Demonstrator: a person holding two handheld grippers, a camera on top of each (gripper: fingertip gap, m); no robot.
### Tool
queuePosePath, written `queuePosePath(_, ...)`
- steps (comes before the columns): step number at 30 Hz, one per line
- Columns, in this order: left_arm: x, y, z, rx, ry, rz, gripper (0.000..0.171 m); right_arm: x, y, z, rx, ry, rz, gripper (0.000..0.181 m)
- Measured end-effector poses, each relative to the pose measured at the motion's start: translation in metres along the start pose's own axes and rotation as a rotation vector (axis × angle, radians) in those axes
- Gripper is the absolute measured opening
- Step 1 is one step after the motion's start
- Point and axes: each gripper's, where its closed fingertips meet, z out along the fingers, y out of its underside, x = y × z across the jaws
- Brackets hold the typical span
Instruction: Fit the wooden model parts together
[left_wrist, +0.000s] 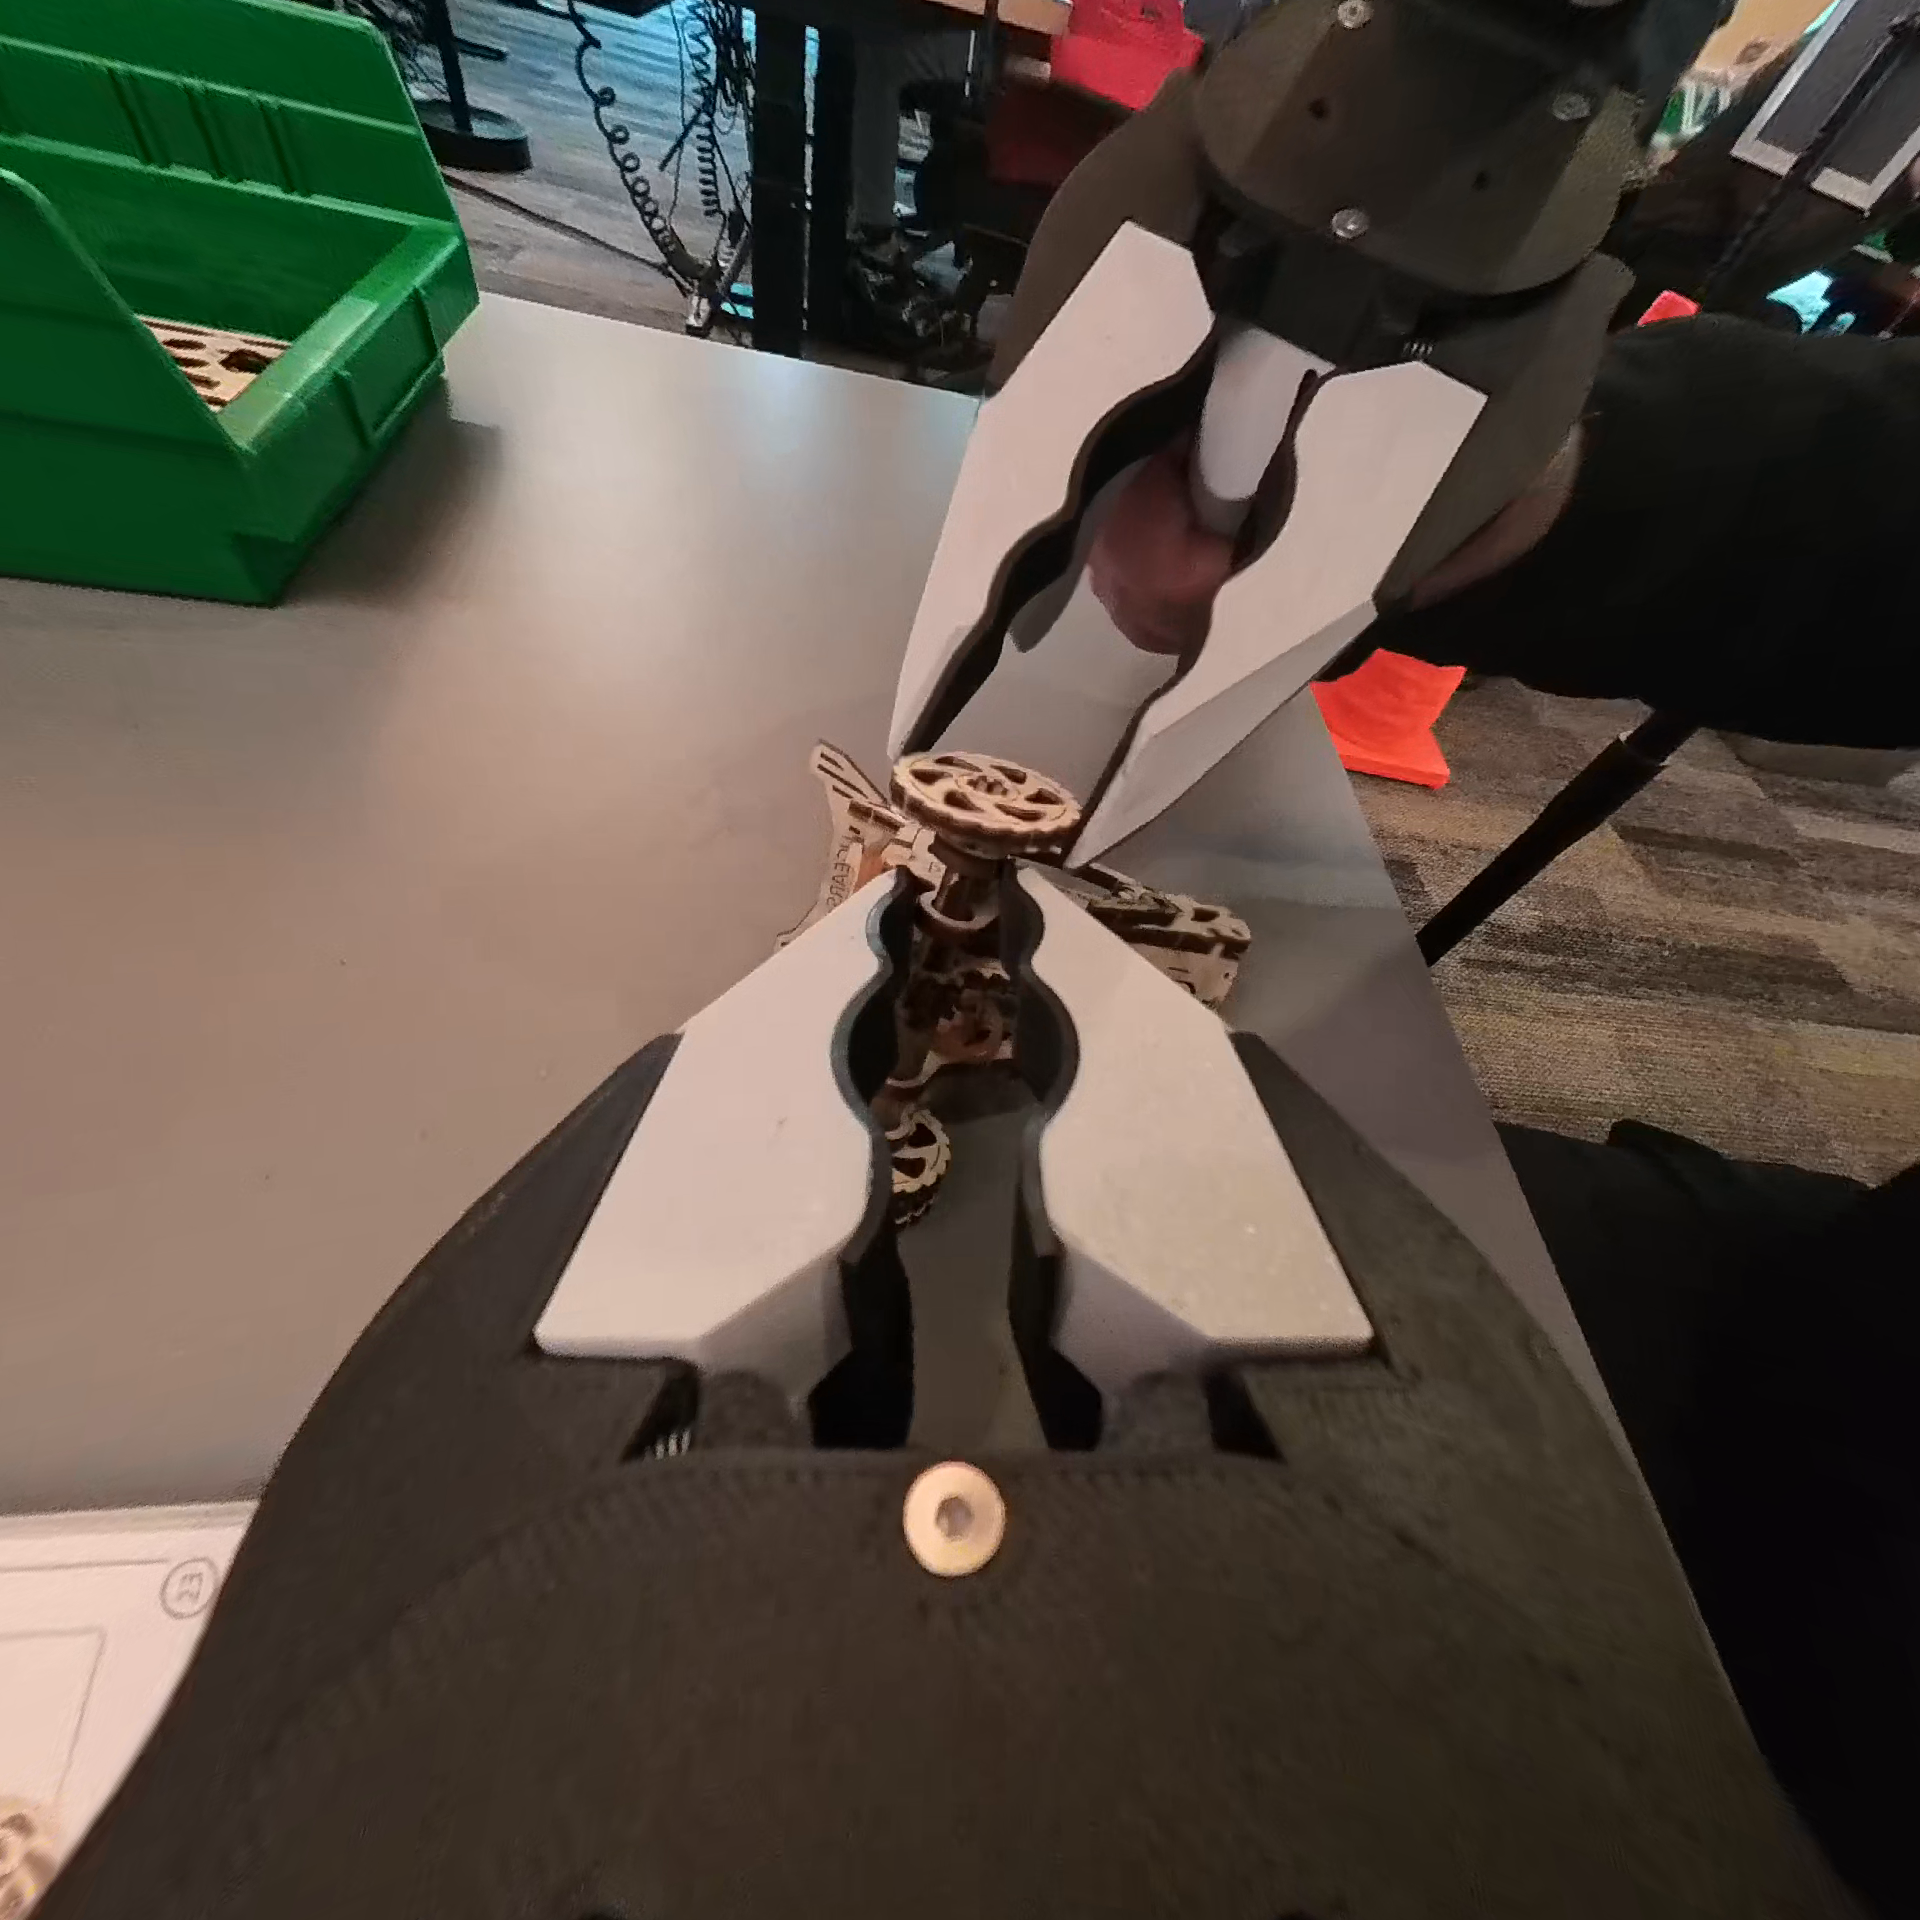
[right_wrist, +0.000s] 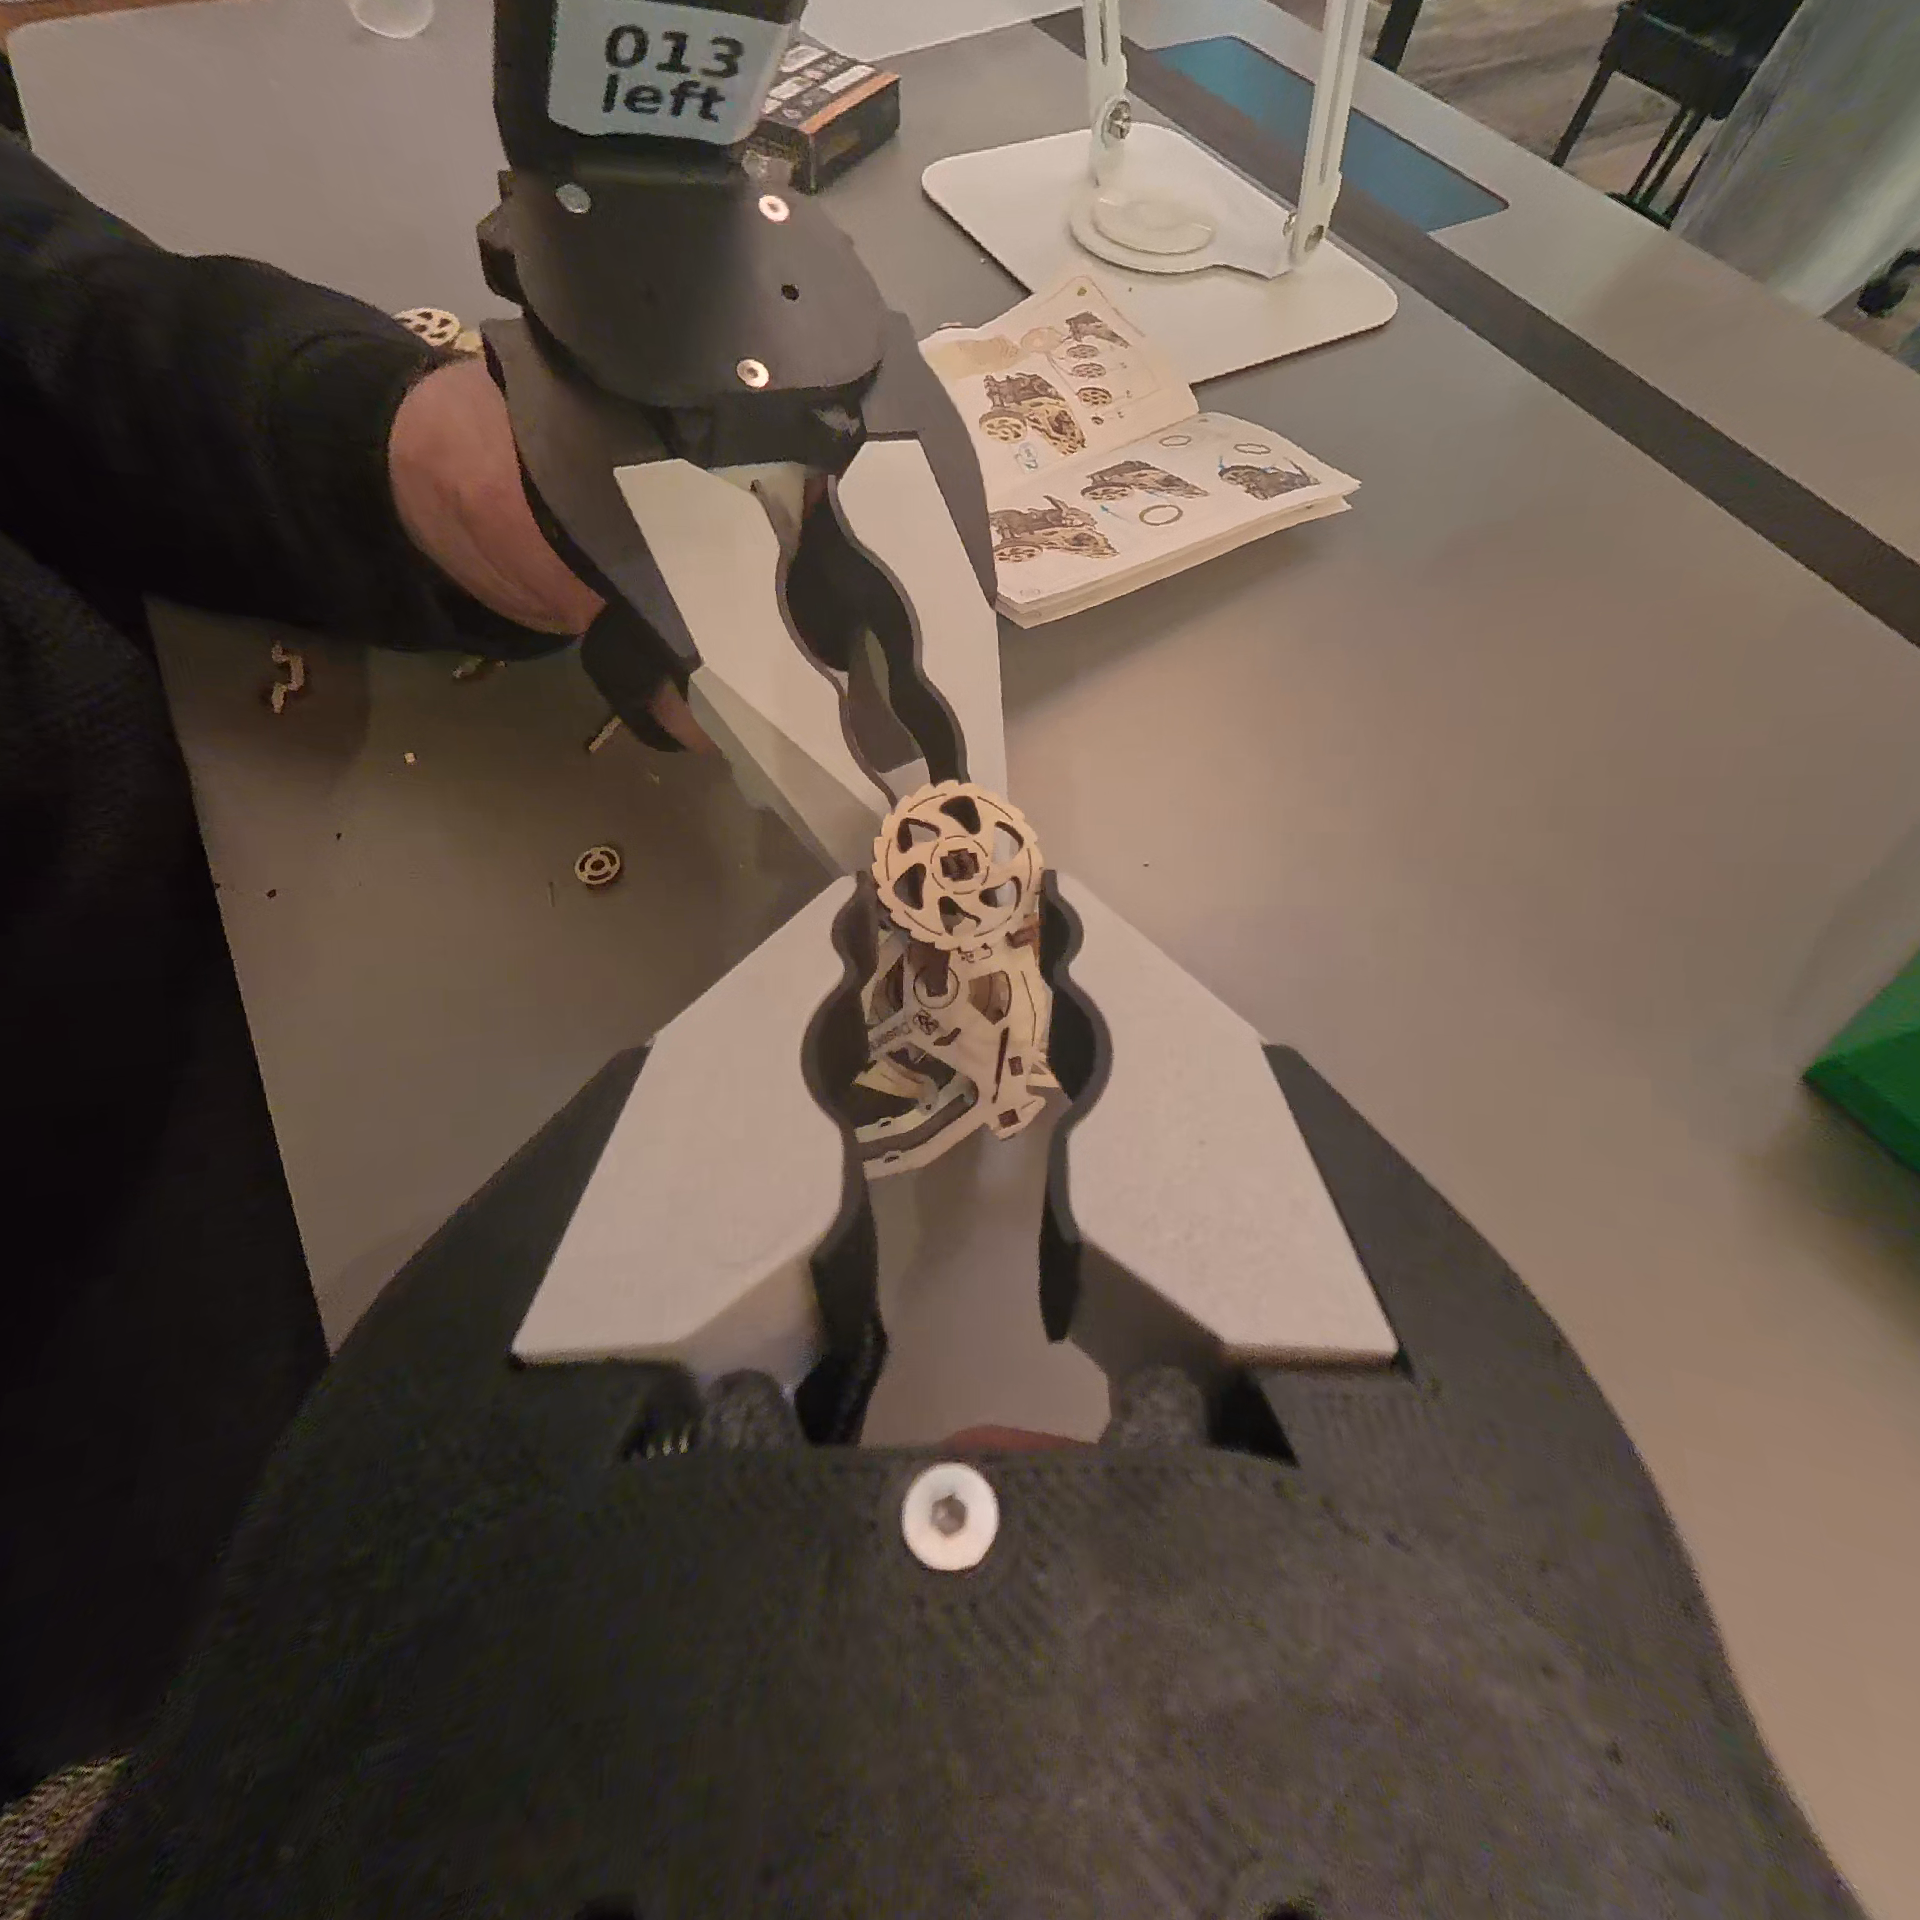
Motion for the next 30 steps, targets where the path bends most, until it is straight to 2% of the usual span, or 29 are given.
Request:
queuePosePath(20, -0.0013, -0.0007, 0.0044, -0.010, -0.178, 0.103, 0.009, 0.0028, 0.0040, -0.0061, -0.111, 0.312, 0.267, 0.028)
queuePosePath(24, 0.0014, -0.0013, 0.0047, -0.008, -0.163, 0.111, 0.009, 0.0017, 0.0028, -0.0071, -0.087, 0.279, 0.241, 0.028)
queuePosePath(28, 0.0032, -0.0013, 0.0046, 0.001, -0.140, 0.108, 0.009, 0.0010, 0.0035, -0.0073, -0.089, 0.212, 0.126, 0.028)
queuePosePath(30, 0.0036, -0.0013, 0.0052, 0.000, -0.139, 0.115, 0.009, 0.0021, 0.0017, -0.0091, -0.086, 0.175, 0.138, 0.030)
